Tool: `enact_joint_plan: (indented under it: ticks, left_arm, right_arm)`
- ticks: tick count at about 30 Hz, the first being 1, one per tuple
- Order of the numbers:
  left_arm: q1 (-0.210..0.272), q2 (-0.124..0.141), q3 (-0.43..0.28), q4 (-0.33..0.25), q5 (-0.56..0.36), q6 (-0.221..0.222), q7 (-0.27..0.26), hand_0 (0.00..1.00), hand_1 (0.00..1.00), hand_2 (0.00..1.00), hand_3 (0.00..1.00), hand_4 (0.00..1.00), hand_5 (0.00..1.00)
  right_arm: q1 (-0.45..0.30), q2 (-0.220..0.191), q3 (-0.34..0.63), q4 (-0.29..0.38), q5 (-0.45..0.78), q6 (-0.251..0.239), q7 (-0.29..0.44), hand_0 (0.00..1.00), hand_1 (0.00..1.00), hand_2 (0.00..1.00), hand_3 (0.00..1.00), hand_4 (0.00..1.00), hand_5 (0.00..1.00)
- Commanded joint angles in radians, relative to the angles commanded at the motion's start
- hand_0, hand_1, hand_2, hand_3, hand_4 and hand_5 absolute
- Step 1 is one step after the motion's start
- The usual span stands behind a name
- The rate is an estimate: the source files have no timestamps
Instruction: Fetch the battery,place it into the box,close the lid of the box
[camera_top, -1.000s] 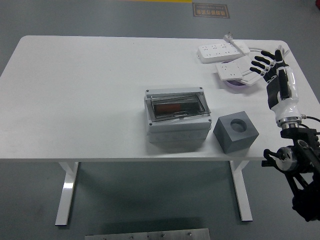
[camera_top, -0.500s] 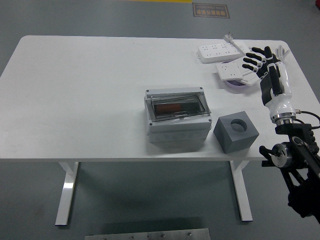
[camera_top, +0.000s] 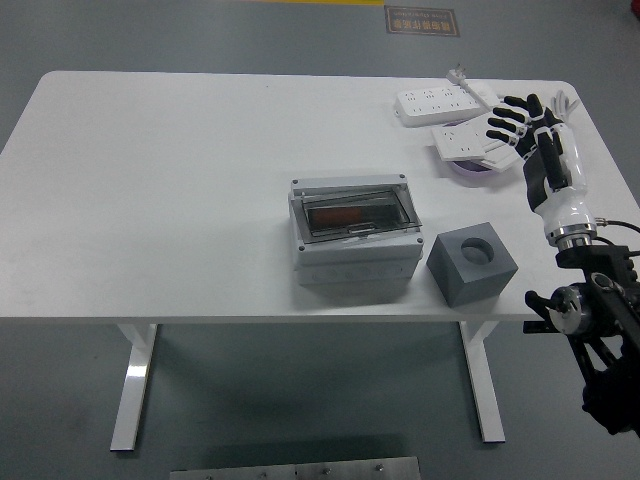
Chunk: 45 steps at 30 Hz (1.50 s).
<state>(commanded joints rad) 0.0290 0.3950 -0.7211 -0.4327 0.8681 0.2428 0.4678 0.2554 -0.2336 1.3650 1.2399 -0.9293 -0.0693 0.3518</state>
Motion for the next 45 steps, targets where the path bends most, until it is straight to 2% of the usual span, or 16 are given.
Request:
enact_joint_plan:
  ticks: [6,12,19,20,27,34,45]
  left_arm:
    - [0.006,-0.006,0.015,0.000,-0.022,0.010,-0.009,0.632,0.698,0.573,0.541,0.500,0.002]
    - [-0.013,0.011,0.029,0.002,-0.050,0.016,-0.021,0.632,0.698,0.573,0.541,0.500,0.002]
    - [-0.040,0.015,0.044,0.007,-0.060,0.009,-0.036,0.632,0.698,0.573,0.541,0.500,0.002]
    - [-0.045,0.015,0.049,0.008,-0.062,0.007,-0.041,0.632,0.698,0.573,0.541,0.500,0.002]
    - [-0.079,0.015,0.100,0.017,-0.114,0.005,-0.090,0.632,0.698,0.573,0.541,0.500,0.002]
    - [-0.117,0.015,0.107,0.022,-0.102,-0.003,-0.106,0.632,0.698,0.573,0.541,0.500,0.002]
    - [-0.129,0.013,0.136,0.032,-0.146,0.007,-0.138,0.632,0.698,0.573,0.541,0.500,0.002]
  right_arm:
    - [0.003,-0.015,0.007,0.005,-0.009,-0.014,-0.026,0.633,0.622,0.631,0.633,0.846,0.715]
    - [0.000,-0.005,0.038,0.012,-0.026,-0.034,-0.059,0.633,0.624,0.631,0.633,0.848,0.723]
    - [0.012,-0.014,0.060,0.016,-0.033,-0.035,-0.073,0.636,0.630,0.636,0.633,0.842,0.709]
    - [0.016,-0.018,0.063,0.016,-0.034,-0.035,-0.076,0.635,0.634,0.638,0.632,0.799,0.658]
    - [0.055,-0.052,0.076,0.020,-0.041,-0.029,-0.101,0.645,0.642,0.644,0.636,0.794,0.644]
    - [0.091,-0.077,0.086,0.028,-0.048,-0.029,-0.117,0.662,0.650,0.653,0.644,0.802,0.654]
    - [0.084,-0.077,0.142,0.056,-0.088,-0.019,-0.140,0.685,0.660,0.669,0.655,0.777,0.625]
